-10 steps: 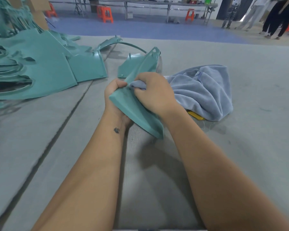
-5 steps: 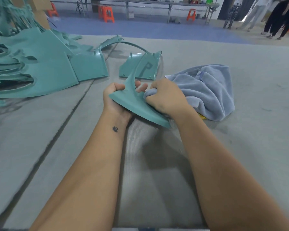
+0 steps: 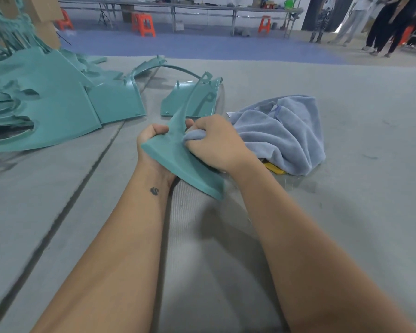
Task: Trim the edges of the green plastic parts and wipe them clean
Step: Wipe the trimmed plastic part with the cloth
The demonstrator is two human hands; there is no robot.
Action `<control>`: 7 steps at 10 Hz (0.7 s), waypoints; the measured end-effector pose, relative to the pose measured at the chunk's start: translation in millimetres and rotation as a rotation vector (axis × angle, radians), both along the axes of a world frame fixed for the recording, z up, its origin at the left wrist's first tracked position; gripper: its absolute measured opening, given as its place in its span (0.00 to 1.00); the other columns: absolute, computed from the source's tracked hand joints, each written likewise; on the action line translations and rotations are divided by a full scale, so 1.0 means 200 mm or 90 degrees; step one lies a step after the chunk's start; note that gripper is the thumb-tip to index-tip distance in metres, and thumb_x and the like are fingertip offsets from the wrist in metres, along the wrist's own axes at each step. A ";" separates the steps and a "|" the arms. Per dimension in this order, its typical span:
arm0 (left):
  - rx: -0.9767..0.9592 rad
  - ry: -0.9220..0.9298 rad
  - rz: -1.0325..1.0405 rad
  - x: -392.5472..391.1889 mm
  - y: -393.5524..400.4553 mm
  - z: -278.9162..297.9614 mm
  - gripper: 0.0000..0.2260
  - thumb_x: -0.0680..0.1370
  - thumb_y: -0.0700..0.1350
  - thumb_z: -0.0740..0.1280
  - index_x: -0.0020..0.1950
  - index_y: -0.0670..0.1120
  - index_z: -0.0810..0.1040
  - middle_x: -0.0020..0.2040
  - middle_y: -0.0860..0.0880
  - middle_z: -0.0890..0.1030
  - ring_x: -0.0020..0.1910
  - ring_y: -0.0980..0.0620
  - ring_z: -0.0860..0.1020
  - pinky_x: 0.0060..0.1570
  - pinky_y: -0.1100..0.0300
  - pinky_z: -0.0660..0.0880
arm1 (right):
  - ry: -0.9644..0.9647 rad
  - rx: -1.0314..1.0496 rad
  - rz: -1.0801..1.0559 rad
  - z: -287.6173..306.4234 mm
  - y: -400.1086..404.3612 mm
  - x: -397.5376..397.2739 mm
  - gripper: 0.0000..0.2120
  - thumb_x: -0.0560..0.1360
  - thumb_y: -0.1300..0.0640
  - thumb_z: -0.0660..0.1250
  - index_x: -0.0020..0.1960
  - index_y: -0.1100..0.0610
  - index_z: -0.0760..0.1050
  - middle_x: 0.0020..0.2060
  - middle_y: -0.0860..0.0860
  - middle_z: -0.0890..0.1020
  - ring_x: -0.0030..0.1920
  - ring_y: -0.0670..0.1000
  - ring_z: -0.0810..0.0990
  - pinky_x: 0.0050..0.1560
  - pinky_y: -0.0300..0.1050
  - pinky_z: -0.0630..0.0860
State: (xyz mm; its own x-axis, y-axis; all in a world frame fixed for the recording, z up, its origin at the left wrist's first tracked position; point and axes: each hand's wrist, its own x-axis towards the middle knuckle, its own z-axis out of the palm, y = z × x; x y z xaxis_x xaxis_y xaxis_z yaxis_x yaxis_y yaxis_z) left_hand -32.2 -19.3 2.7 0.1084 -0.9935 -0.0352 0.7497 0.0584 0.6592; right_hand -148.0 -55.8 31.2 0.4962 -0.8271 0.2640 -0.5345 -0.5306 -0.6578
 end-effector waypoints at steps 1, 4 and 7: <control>0.000 0.014 0.018 -0.01 0.00 0.00 0.19 0.64 0.46 0.57 0.50 0.38 0.74 0.42 0.40 0.80 0.38 0.42 0.80 0.40 0.54 0.78 | 0.096 -0.038 -0.068 -0.02 -0.03 0.00 0.08 0.73 0.59 0.61 0.43 0.57 0.79 0.38 0.52 0.82 0.41 0.54 0.80 0.41 0.51 0.79; 0.030 0.058 0.043 -0.01 -0.01 -0.01 0.19 0.65 0.45 0.57 0.51 0.38 0.73 0.46 0.38 0.79 0.45 0.41 0.77 0.53 0.49 0.73 | 0.239 -0.013 -0.085 0.04 -0.03 -0.06 0.07 0.73 0.60 0.61 0.36 0.57 0.69 0.30 0.52 0.75 0.32 0.53 0.74 0.29 0.42 0.66; 0.065 -0.051 0.083 0.11 -0.09 -0.05 0.31 0.73 0.53 0.59 0.71 0.37 0.68 0.56 0.40 0.75 0.55 0.40 0.74 0.68 0.43 0.65 | 0.012 0.211 0.035 0.16 -0.04 -0.19 0.07 0.67 0.59 0.67 0.31 0.58 0.71 0.20 0.54 0.66 0.23 0.52 0.64 0.23 0.38 0.62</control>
